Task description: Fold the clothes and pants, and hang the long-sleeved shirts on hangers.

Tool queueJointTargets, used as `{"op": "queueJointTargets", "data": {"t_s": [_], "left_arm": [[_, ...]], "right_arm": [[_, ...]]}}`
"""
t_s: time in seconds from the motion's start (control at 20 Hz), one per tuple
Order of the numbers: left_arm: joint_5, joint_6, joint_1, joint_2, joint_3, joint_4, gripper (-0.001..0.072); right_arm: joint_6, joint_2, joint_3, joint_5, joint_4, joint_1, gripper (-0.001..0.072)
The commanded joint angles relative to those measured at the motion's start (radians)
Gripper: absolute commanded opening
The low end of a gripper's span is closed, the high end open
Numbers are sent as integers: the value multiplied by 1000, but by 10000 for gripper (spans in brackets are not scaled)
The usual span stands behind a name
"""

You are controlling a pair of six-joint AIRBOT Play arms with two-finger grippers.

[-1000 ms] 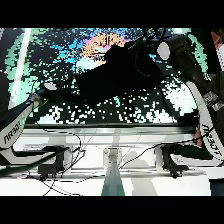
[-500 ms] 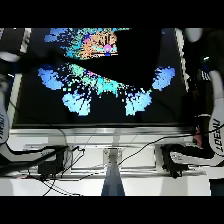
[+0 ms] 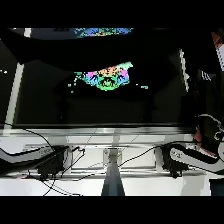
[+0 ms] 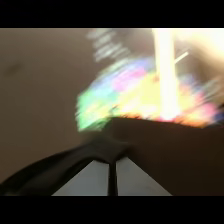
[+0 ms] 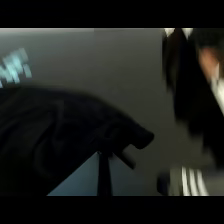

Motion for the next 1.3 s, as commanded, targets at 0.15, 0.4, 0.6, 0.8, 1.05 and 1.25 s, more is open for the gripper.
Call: {"op": "queueJointTargets", "data": {"t_s": [0.15, 0.4, 0.6, 0.8, 1.05, 1.25], "left_arm": [[-172, -14, 118, 16, -222, 394, 15], [-236, 68, 202, 31, -394, 581, 16], [-235, 69, 249, 29, -412, 651, 15], [-228, 72, 288, 28, -426, 685, 15], [-209, 72, 291, 28, -441, 826, 15], [-213, 71, 282, 29, -435, 800, 15]], "right_arm": [[31, 293, -539, 193, 16, -34, 17], [-21, 546, -958, 309, 43, -34, 17], [-105, 584, -1067, 458, 44, -34, 18], [-108, 584, -1091, 512, 43, -34, 18], [-108, 584, -1091, 494, 43, -34, 18], [-107, 584, -1091, 430, 49, -34, 18]]}}
